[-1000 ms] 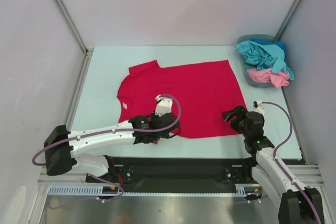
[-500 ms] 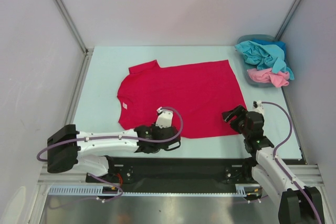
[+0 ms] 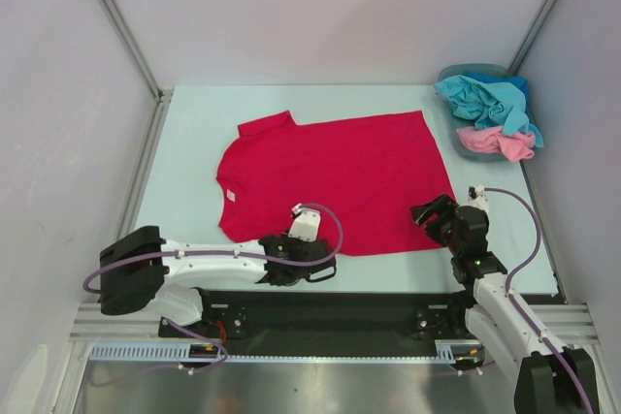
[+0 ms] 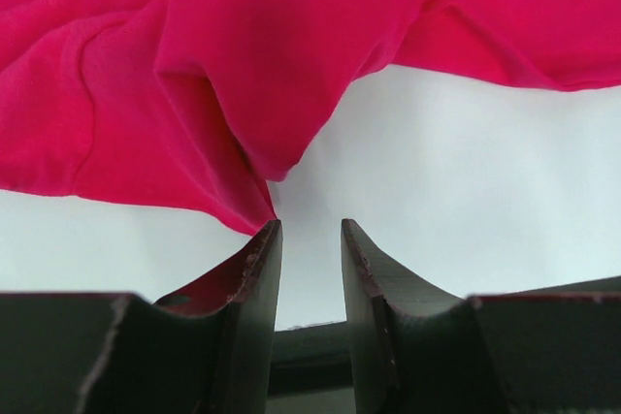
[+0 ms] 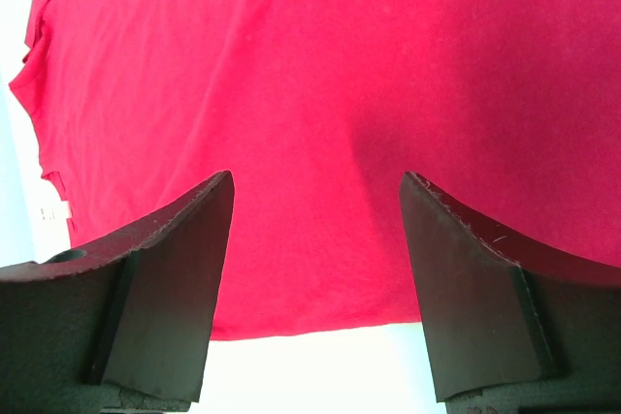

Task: Fold and stack the t-shirts
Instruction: Flatten the tshirt out

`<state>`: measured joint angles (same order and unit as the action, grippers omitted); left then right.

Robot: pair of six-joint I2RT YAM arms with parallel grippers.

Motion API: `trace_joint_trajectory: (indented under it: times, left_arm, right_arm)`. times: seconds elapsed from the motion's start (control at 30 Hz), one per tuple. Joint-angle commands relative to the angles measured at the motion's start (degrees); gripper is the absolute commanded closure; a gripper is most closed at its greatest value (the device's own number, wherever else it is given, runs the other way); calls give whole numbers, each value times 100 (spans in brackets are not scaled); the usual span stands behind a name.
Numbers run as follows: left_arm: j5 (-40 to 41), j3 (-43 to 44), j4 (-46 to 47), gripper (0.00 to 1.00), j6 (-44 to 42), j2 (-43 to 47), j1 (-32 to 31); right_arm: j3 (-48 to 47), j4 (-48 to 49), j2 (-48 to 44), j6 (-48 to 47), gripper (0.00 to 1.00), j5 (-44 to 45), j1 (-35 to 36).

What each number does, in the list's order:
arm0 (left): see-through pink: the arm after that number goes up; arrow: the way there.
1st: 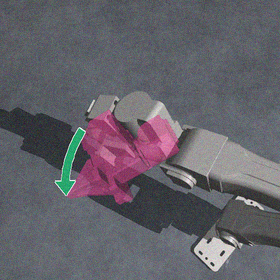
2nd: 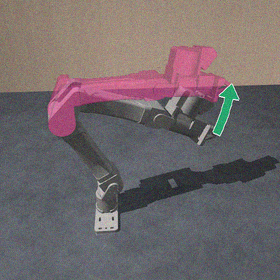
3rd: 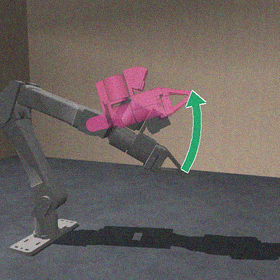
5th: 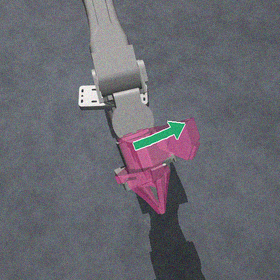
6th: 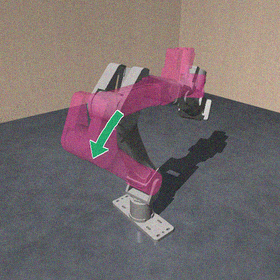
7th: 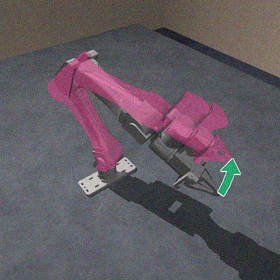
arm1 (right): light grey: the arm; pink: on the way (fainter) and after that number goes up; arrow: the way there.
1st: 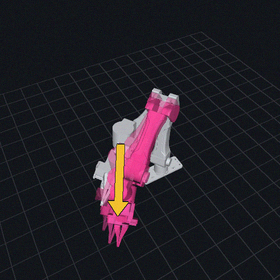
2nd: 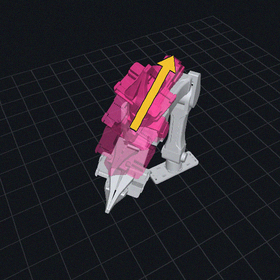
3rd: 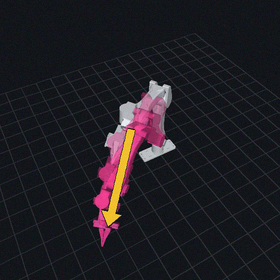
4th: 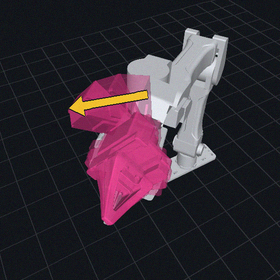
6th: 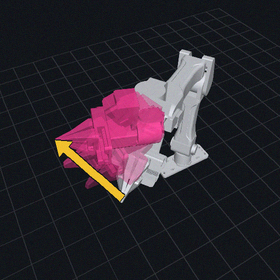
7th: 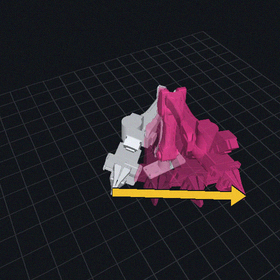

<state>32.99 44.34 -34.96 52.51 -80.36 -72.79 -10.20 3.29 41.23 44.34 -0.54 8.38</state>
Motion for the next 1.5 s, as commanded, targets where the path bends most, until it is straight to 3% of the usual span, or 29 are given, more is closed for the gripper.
trace_joint_trajectory:
  times: [0.0, 0.87, 1.0, 1.1, 1.27, 1.37, 1.47]
  left_arm:
    - [251, 110, 95, 64, 23, -138, 11]
    - [190, 418, 912, 64, -1023, -287, 784]
    - [172, 392, 903, 73, -1032, -305, 802]
    - [164, 313, 903, 88, -980, -314, 802]
    - [181, 268, 886, 91, -962, -314, 802]
    - [199, 303, 877, 100, -997, -296, 802]
    - [199, 417, 746, 99, -1023, -226, 802]
  right_arm:
    - [-220, 40, -142, -22, 26, -34, -30]
    - [-88, 102, -274, -48, 26, -140, -65]
    - [-79, 93, -282, -74, 26, -166, -117]
    - [-70, 110, -265, -83, 26, -175, -126]
    - [-44, 137, -265, -65, 26, -192, -126]
    - [-44, 137, -265, -65, 26, -201, -135]
    - [-53, 137, -274, -66, 26, -201, -135]
